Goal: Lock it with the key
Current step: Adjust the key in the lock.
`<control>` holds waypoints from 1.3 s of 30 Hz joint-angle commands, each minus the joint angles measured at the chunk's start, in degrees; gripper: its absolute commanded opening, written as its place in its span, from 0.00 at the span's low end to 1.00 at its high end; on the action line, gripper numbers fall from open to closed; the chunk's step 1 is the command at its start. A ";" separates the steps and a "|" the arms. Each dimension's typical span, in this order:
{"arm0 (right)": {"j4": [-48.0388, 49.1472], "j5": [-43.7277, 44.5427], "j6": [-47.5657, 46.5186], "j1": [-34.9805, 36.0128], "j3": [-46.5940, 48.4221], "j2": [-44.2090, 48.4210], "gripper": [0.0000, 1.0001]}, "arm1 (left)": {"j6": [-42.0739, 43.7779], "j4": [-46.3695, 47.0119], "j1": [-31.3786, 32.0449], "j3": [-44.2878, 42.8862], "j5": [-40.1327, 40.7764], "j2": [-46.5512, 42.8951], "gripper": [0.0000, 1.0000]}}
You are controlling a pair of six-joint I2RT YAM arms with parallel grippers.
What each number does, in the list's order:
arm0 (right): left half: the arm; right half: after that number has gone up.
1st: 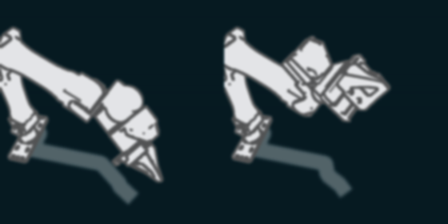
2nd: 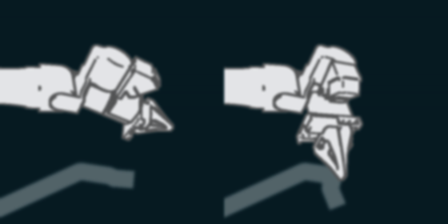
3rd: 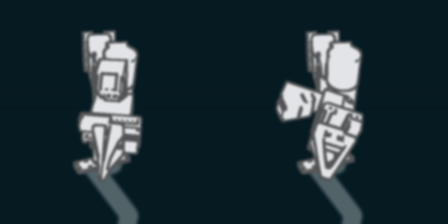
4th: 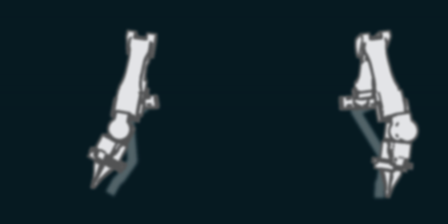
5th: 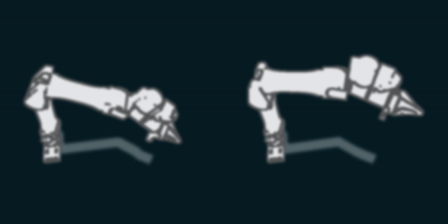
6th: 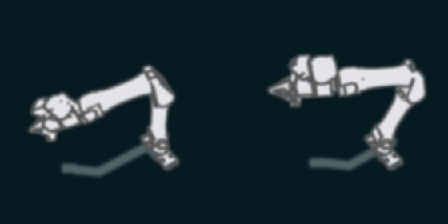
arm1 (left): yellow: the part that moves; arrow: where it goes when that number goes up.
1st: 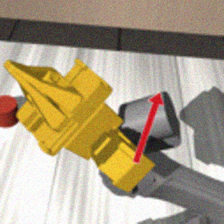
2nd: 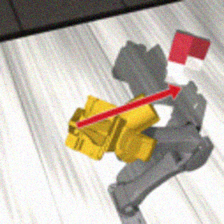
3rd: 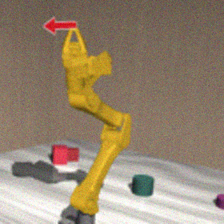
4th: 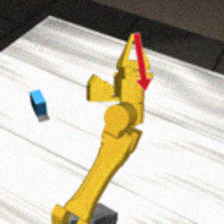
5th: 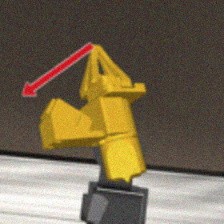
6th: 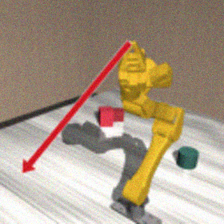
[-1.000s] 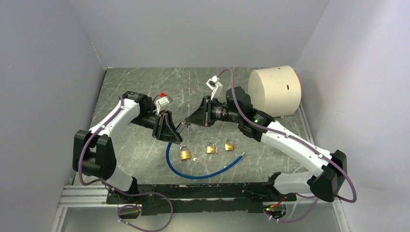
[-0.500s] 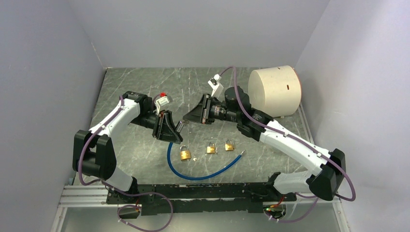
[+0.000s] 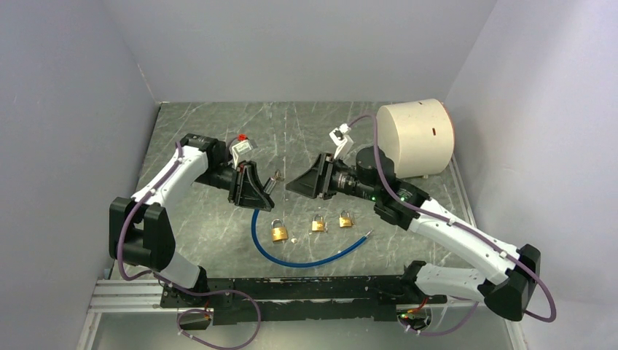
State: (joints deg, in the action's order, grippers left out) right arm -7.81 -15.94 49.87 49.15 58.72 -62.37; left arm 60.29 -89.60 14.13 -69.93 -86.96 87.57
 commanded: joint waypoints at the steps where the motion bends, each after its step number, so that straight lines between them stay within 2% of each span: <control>1: 10.33 -1.16 -0.72 2.62 -2.20 -1.76 0.46 | 0.62 -6.55 -0.35 -2.75 -7.35 -2.31 0.02; 8: 21.08 8.83 -0.15 7.37 -4.94 -4.24 0.43 | 0.54 -6.55 -0.33 -2.62 -7.44 -2.67 0.02; 13: 24.80 15.52 -0.22 8.91 -6.97 -4.32 0.43 | 0.70 -6.54 -0.33 -2.40 -7.52 -2.69 0.02; 22: 28.73 19.42 1.50 9.62 -8.05 -6.98 0.46 | 0.79 -6.55 -0.33 -2.49 -7.52 -2.32 0.02; 32: 31.31 19.12 2.41 10.06 -7.03 -10.18 0.45 | 1.05 -6.55 -0.41 -2.27 -7.52 -2.14 0.02; 37: 31.94 19.10 2.76 10.52 -7.19 -11.04 0.33 | 1.24 -6.54 -0.58 -2.14 -7.52 -2.14 0.02; 39: 31.50 19.23 2.78 10.68 -7.35 -10.89 0.25 | 1.35 -6.55 -0.76 -1.99 -7.61 -2.35 0.02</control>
State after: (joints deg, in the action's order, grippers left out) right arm 21.71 2.57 52.23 59.37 50.81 -73.01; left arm 60.20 -89.52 13.54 -70.63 -86.67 86.83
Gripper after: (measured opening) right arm 0.324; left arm 0.290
